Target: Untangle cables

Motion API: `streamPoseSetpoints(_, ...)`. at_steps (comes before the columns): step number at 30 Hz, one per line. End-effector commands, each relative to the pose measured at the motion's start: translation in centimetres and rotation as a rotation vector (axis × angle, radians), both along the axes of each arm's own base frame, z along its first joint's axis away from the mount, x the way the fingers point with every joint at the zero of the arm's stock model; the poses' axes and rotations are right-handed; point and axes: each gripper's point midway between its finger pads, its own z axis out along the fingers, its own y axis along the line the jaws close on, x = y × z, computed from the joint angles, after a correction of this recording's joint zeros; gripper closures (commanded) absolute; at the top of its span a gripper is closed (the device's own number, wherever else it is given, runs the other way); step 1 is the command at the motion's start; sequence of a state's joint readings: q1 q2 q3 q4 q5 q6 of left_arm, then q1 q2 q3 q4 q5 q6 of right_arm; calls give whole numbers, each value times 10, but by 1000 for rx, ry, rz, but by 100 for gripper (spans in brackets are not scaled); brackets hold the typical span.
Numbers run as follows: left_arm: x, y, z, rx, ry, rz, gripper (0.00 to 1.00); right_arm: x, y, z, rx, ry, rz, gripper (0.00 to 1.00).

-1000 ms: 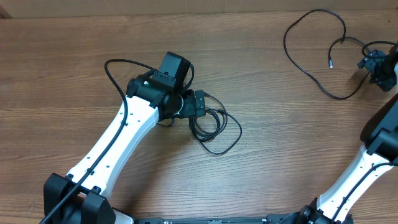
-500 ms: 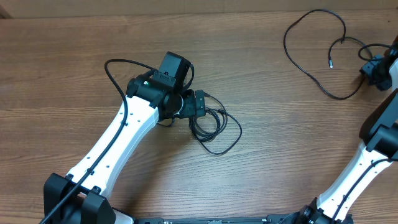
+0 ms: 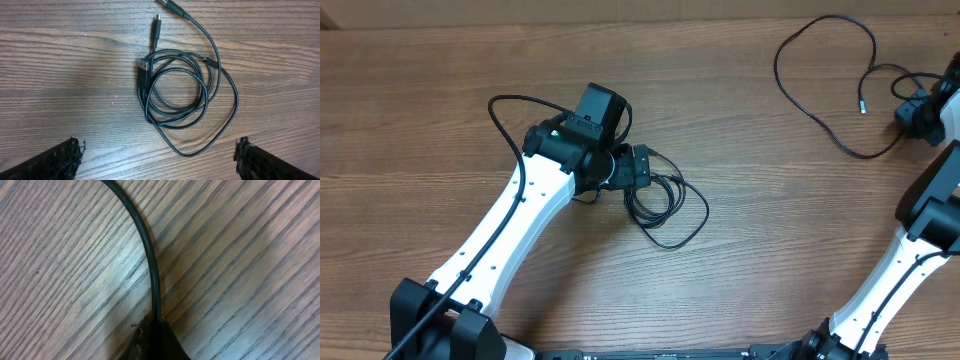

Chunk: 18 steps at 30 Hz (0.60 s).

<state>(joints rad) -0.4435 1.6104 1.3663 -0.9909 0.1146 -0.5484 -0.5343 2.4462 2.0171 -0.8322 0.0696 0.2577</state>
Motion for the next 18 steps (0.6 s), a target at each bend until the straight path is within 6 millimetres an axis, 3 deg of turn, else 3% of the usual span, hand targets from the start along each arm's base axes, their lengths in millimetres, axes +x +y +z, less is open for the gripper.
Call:
streamPoseSetpoints(1,2,4,-1,11,-4,16,1,9,4,5,26,-29,15,96)
streamPoseSetpoints(5,2,4,-1,11,-4,16,0,21,1,45,27,-113,27,96)
streamPoseSetpoints(10,2,4,-1,11,-4,16,0,45,17,113,86,-306,111,96)
streamPoseSetpoints(18,2,4,-1,11,-3,16,0,50,35,202,49,-480,206,96)
